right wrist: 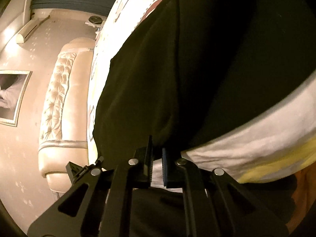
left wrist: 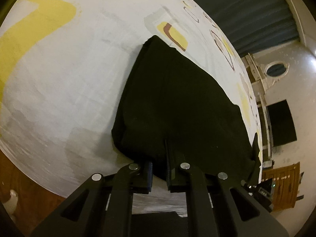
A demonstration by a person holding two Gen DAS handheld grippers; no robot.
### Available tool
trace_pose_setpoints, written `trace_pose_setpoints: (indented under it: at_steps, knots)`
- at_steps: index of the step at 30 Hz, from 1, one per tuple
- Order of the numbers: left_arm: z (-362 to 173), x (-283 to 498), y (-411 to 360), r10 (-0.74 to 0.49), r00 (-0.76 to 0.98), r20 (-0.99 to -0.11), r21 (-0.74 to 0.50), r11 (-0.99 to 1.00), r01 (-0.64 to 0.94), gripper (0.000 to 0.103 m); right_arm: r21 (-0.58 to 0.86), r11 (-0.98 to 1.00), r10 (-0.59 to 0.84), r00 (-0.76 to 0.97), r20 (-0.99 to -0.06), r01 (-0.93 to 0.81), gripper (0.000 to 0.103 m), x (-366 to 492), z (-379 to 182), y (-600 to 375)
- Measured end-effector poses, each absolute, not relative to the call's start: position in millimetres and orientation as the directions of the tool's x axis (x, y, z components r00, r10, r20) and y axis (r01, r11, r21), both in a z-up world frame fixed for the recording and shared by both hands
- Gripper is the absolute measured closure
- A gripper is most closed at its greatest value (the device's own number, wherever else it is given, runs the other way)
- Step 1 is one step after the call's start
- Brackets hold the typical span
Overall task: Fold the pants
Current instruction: 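Open both tools and lay the folded pants flat on the bed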
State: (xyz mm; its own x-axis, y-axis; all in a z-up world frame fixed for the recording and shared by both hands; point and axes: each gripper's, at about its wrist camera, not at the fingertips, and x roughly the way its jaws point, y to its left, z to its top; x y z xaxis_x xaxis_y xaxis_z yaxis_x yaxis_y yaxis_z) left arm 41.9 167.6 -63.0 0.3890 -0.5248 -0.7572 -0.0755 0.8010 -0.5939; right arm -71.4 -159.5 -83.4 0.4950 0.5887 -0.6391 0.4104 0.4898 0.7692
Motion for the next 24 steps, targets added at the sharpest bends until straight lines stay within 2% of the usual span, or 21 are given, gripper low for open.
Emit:
trace_pose_setpoints:
  at_steps: [2,4,7,9,11,12,14,20,22,24]
  knots:
    - [-55,40,163,-0.511,0.388,-0.767,-0.565,0.824,-0.033,0.091,0.772,0.483,0.602,0.484,-0.635,0.413,0.089,-74,-79,-162]
    - [-44,34,159,-0.485,0.393,-0.781,-0.522,0.853,0.017,0.087,0.754,0.520,0.597,0.460,-0.657,0.401,0.077,-80,-64,-168]
    - [-28,25,152,-0.451,0.405,-0.795,-0.462,0.884,0.077,0.080,0.718,0.590,0.555,0.461,-0.692,0.369,0.074,-89,-37,-184]
    - [-17,21,147,-0.417,0.428,-0.802,-0.420,0.903,0.091,0.060,0.680,0.642,0.492,0.489,-0.720,0.355,0.071,-87,-11,-213]
    - [-8,22,142,-0.388,0.462,-0.798,-0.391,0.916,0.092,0.050,0.641,0.671,0.413,0.531,-0.740,0.373,0.059,-74,10,-250]
    - [-4,25,137,-0.374,0.482,-0.793,-0.380,0.921,0.089,0.042,0.622,0.678,0.371,0.549,-0.749,0.391,0.057,-65,19,-268]
    - [-1,33,127,-0.352,0.507,-0.787,-0.363,0.928,0.080,0.032,0.556,0.699,0.244,0.582,-0.776,0.449,0.055,-38,35,-314]
    - [-14,56,98,-0.324,0.498,-0.804,-0.344,0.937,0.055,0.029,0.271,0.725,-0.070,0.459,-0.885,0.633,0.055,63,31,-404]
    - [-17,59,94,-0.316,0.494,-0.810,-0.334,0.941,0.054,0.028,0.179,0.711,-0.134,0.381,-0.915,0.680,0.055,99,16,-422]
    - [-20,62,89,-0.306,0.491,-0.815,-0.320,0.946,0.058,0.027,0.145,0.685,-0.155,0.338,-0.928,0.714,0.055,121,1,-433]
